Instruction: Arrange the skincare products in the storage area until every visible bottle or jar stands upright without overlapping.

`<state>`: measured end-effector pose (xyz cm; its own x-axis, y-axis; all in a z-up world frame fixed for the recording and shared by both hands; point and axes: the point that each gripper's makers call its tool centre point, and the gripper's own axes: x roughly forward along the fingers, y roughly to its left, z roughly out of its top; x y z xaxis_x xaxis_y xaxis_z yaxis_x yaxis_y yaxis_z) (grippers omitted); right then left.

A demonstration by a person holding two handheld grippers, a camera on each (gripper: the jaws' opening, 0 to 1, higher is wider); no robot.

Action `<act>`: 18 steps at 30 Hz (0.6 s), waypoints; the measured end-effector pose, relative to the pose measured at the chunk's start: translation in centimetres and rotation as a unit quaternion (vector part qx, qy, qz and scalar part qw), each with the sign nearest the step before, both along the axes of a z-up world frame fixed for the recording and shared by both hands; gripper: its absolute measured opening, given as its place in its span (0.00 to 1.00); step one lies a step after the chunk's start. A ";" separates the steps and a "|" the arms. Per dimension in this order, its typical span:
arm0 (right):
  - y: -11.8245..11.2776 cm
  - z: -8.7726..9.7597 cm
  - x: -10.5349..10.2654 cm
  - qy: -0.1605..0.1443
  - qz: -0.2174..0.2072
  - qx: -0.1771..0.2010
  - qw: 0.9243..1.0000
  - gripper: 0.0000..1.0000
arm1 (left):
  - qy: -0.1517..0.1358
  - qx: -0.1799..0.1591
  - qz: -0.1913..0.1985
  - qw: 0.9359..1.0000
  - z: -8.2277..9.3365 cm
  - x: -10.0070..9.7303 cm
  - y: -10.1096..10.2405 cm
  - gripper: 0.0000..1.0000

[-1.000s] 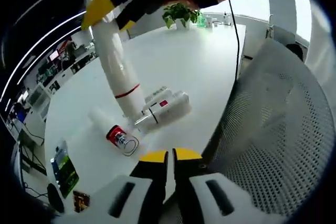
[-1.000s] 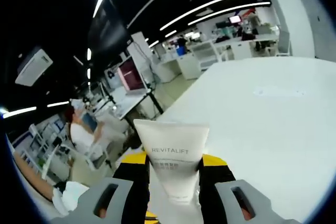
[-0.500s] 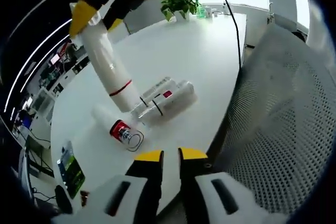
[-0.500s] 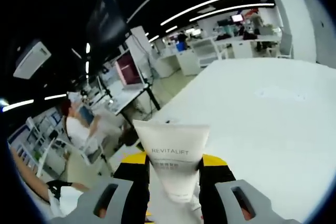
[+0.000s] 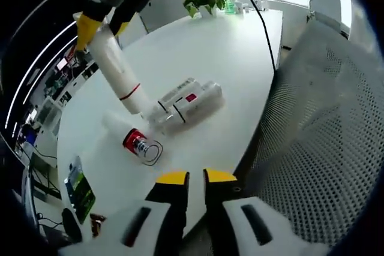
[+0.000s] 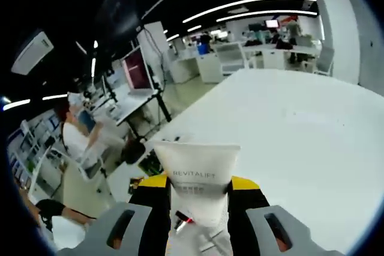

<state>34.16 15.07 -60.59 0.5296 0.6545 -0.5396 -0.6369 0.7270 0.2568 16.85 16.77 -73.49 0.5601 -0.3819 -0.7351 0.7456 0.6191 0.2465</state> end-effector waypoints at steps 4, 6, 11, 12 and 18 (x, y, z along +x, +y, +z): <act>0.6 -0.3 0.8 -0.005 0.008 -0.014 1.000 0.32 | -0.015 0.009 -0.016 1.000 0.3 0.0 -0.3 0.09; 0.8 -0.6 1.3 -0.012 0.016 -0.029 0.999 0.32 | -0.012 0.010 -0.014 1.000 0.2 0.1 -0.2 0.09; 0.8 -0.5 2.8 -0.028 0.013 -0.041 0.999 0.32 | -0.020 0.017 -0.013 1.000 0.3 0.2 0.0 0.07; 0.7 -0.5 3.1 -0.032 0.011 -0.043 0.998 0.32 | -0.024 0.016 -0.013 1.000 0.4 0.3 0.0 0.06; 0.8 -0.9 5.3 -0.032 0.001 -0.041 0.999 0.32 | -0.016 0.018 -0.007 1.000 0.1 0.3 0.1 0.07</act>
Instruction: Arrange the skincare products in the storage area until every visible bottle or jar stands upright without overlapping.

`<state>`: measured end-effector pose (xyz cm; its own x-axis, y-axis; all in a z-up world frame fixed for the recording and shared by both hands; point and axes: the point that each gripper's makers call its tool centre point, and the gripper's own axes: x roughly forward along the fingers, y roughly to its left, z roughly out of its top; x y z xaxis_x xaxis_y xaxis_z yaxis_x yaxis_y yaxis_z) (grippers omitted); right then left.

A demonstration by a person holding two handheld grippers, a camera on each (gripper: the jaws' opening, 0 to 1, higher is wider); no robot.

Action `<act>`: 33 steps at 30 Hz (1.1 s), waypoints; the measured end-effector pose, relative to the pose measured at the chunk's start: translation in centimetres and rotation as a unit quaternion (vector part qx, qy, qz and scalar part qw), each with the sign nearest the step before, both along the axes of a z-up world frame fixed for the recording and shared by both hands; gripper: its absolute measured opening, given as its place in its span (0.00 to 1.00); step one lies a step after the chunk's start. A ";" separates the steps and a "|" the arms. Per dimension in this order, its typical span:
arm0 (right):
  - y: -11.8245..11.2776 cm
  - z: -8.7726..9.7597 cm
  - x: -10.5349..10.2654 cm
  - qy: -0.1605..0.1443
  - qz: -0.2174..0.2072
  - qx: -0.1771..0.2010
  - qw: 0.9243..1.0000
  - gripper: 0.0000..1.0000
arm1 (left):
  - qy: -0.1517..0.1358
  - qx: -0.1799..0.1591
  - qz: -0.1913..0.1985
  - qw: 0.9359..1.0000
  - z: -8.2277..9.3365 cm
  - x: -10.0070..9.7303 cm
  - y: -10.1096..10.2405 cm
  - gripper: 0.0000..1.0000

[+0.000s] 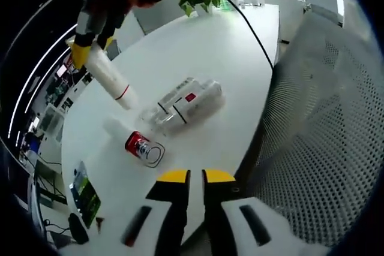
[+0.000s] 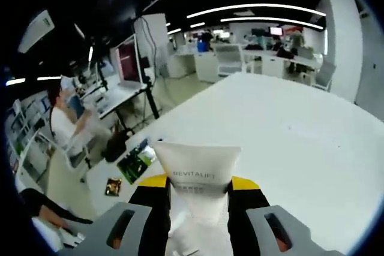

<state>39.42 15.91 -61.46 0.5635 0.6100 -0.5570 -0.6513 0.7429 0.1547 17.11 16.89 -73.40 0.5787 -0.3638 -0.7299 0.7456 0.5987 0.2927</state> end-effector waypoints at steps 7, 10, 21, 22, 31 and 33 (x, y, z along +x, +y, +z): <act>0.6 -0.7 1.4 0.001 -0.004 -0.007 1.000 0.32 | 0.010 0.003 0.010 1.000 -0.3 -0.1 0.4 0.05; 0.6 -1.0 2.4 0.008 -0.014 0.003 1.000 0.32 | 0.013 0.003 0.010 1.000 -0.3 -0.2 0.4 0.05; 0.5 -2.1 5.1 0.006 -0.034 -0.019 0.999 0.32 | 0.021 0.005 0.019 1.000 -0.7 -0.3 0.8 0.03; 0.4 -2.1 5.3 0.002 -0.037 -0.025 0.999 0.32 | 0.017 0.002 0.020 1.000 -0.5 -0.2 0.7 0.03; -0.1 -2.1 8.1 -0.037 -0.076 -0.076 0.994 0.32 | 0.017 0.001 0.025 1.000 -0.6 -0.1 1.0 0.02; -0.3 -2.1 8.6 -0.042 -0.083 -0.081 0.992 0.32 | 0.016 0.001 0.026 1.000 -0.6 -0.1 0.9 0.02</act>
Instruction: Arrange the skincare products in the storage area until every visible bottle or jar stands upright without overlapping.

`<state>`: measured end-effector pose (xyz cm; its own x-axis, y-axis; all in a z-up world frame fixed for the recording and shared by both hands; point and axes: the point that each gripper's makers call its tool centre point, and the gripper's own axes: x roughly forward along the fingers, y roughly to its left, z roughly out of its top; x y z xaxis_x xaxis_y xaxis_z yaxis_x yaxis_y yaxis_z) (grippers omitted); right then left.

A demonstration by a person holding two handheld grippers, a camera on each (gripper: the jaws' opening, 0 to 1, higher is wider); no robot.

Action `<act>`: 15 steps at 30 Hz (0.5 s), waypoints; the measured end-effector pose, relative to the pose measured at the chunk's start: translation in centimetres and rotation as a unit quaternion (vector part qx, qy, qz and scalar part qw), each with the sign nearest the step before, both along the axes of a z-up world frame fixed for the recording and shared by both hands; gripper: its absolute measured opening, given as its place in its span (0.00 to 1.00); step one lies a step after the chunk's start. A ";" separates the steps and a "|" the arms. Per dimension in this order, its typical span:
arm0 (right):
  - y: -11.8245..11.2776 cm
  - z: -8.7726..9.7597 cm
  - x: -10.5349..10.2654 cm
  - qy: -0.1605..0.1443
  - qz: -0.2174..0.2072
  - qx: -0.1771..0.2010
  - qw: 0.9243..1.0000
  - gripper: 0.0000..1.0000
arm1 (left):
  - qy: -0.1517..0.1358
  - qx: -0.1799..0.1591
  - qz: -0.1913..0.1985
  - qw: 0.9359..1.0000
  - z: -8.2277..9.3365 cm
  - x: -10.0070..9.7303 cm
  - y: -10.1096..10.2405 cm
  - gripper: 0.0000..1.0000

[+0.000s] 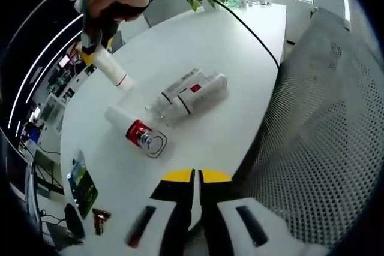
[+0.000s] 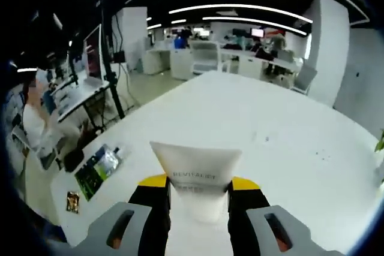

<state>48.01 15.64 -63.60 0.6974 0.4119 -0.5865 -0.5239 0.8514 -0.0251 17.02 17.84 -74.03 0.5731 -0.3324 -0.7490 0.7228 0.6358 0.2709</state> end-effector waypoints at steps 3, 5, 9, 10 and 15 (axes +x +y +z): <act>-0.3 -0.4 0.7 0.012 -0.025 0.013 1.000 0.33 | 0.001 0.001 0.003 1.000 -0.1 0.0 0.1 0.01; -0.5 -0.7 0.9 0.020 -0.041 0.023 0.999 0.33 | -0.002 0.000 0.003 1.000 0.0 0.1 0.1 0.01; -0.4 -0.8 1.5 0.010 -0.054 0.021 0.998 0.33 | 0.000 0.001 0.005 1.000 -0.1 0.0 0.2 0.00; -0.3 -0.9 1.5 0.009 -0.057 0.017 0.998 0.33 | 0.001 0.001 0.005 1.000 -0.1 0.0 0.2 0.00; -0.1 -0.7 1.9 -0.010 -0.062 0.000 0.998 0.33 | 0.004 0.002 0.005 1.000 -0.2 0.0 0.2 0.00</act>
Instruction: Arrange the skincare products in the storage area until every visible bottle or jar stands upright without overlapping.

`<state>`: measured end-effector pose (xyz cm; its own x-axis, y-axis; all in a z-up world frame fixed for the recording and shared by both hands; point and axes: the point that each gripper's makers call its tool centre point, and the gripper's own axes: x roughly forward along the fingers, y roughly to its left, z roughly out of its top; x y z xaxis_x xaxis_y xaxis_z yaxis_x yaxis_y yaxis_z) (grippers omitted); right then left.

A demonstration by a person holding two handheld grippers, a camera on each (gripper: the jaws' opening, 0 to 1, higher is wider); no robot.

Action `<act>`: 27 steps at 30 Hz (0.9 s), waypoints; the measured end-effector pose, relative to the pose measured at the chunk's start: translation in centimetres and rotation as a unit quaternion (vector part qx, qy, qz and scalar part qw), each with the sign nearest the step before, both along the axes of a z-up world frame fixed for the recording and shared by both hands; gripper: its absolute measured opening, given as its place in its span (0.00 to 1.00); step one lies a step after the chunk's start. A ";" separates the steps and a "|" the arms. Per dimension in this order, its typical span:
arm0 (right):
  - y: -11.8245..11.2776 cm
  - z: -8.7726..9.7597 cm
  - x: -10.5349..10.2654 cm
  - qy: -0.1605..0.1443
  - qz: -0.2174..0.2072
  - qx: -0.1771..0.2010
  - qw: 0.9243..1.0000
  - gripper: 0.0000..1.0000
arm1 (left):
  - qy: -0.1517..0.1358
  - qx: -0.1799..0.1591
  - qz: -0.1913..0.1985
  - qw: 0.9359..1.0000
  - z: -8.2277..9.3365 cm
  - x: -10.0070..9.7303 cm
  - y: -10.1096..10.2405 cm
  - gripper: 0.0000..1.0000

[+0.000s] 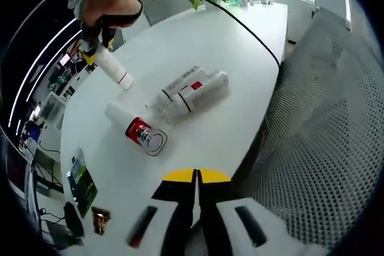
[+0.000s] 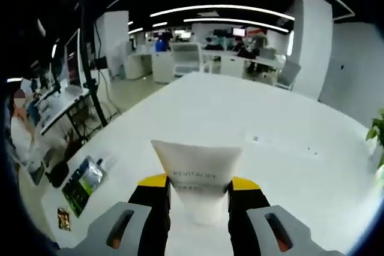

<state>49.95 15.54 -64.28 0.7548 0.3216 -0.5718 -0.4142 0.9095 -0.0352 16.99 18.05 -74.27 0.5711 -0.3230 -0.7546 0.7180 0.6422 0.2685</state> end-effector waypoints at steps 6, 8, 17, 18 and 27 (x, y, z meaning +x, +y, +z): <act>0.0 0.0 0.0 -0.005 -0.003 -0.002 1.000 0.33 | -0.001 0.000 0.002 1.000 0.1 0.0 0.1 0.00; -0.2 0.1 -0.3 -0.008 -0.011 0.001 1.000 0.33 | 0.001 0.001 0.003 1.000 0.0 0.0 0.1 0.00; -0.5 0.2 -0.6 0.004 -0.029 0.009 1.000 0.34 | 0.003 0.001 0.003 1.000 -0.1 0.0 0.1 0.00; -0.6 0.2 -0.6 0.005 -0.032 0.011 0.999 0.34 | 0.003 0.001 0.003 1.000 -0.1 0.0 0.1 0.00; -1.4 -0.2 -0.5 0.027 -0.040 0.017 0.999 0.33 | 0.006 0.002 0.007 1.000 -0.2 0.0 0.2 0.00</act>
<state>49.42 14.11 -64.45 0.7472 0.2815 -0.6021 -0.3405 0.9401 0.0170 16.98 18.21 -74.45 0.5665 -0.3127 -0.7624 0.7126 0.6505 0.2627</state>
